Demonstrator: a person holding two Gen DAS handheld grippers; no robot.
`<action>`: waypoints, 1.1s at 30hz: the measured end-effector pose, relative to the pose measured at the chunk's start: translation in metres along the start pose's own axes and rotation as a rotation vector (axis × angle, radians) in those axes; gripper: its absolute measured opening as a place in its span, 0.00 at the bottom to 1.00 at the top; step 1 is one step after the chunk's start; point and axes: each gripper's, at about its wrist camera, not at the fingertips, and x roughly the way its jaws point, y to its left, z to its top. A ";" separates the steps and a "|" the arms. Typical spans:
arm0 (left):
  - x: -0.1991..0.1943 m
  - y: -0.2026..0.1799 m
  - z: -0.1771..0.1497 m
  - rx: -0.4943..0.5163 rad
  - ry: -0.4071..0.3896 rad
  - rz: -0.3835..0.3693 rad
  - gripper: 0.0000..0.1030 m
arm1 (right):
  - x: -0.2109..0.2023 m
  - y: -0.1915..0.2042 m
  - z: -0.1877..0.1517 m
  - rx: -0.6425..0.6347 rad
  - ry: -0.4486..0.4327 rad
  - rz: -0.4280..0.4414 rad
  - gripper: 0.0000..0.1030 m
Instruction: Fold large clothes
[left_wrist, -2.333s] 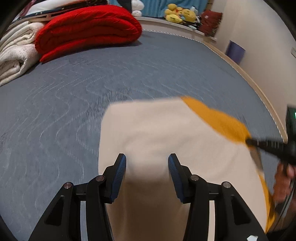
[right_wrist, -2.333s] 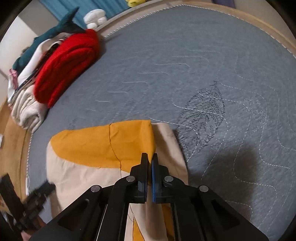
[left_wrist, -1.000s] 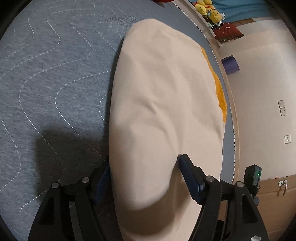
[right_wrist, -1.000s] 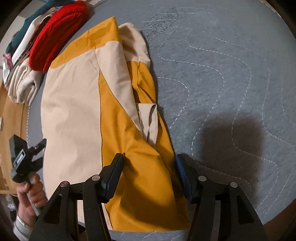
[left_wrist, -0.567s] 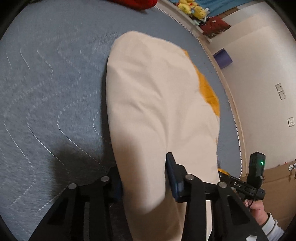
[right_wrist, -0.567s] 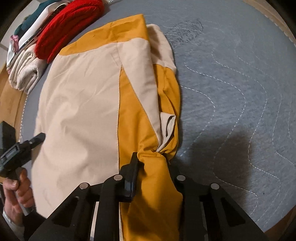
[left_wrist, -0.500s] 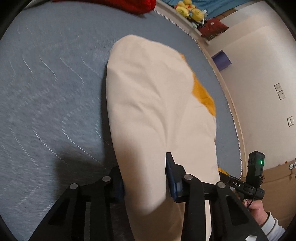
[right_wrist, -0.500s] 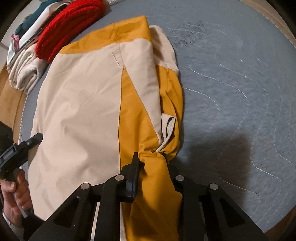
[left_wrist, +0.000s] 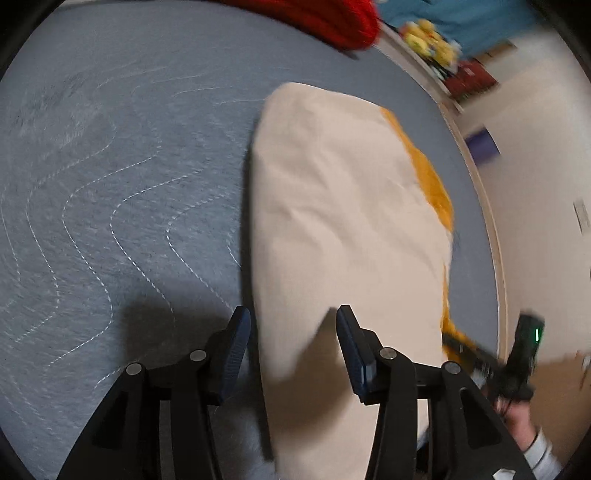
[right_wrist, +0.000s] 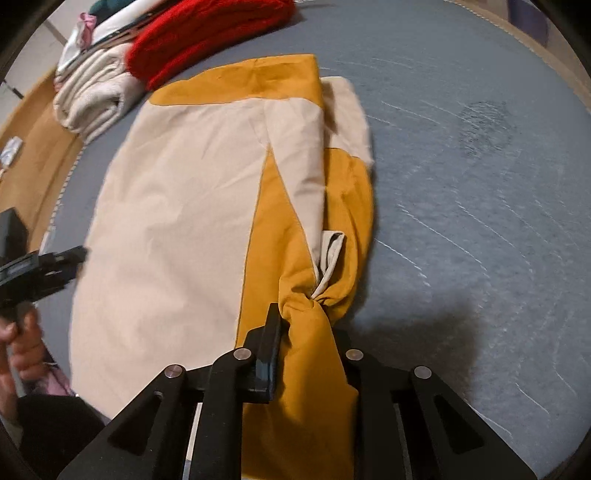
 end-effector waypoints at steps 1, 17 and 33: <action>-0.001 -0.002 -0.008 0.032 0.023 0.007 0.43 | -0.003 0.000 -0.002 0.014 -0.002 -0.017 0.25; -0.098 -0.103 -0.153 0.313 -0.249 0.378 0.93 | -0.145 0.059 -0.113 -0.080 -0.331 -0.320 0.69; -0.102 -0.127 -0.244 0.195 -0.348 0.361 0.99 | -0.192 0.096 -0.207 -0.124 -0.376 -0.276 0.92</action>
